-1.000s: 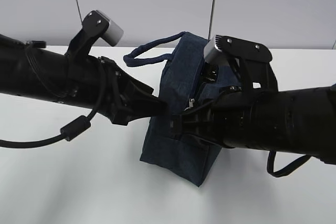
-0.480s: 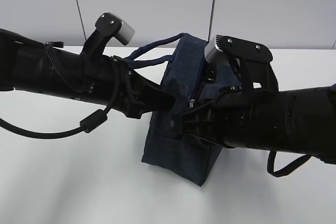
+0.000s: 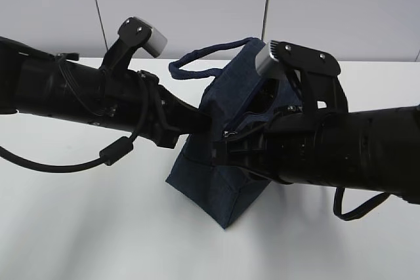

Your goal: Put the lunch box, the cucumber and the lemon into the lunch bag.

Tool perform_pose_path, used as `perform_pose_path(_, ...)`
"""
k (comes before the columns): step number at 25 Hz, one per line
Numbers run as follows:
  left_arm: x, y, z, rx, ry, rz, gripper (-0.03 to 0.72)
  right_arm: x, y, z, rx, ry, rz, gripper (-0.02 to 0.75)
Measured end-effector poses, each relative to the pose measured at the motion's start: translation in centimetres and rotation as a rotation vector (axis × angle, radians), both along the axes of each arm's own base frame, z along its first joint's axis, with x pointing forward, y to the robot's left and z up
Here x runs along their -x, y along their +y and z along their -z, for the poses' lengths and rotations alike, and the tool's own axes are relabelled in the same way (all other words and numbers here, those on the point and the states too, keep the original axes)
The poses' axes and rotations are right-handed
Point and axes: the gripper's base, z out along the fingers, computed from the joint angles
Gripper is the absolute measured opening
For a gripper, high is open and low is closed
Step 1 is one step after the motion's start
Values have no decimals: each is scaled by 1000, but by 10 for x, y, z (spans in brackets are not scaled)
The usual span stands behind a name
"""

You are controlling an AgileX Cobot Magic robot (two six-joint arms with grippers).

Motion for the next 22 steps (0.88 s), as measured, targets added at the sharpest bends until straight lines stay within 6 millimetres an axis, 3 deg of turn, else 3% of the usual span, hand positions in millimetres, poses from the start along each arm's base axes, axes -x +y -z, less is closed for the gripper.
perform_pose_path(10, 1, -1, 0, 7, 3, 9, -4, 0, 0, -2, -4, -5, 0, 0)
perform_pose_path(22, 1, -1, -1, 15, 6, 19, -4, -12, 2, -20, -11, -62, 57, 0)
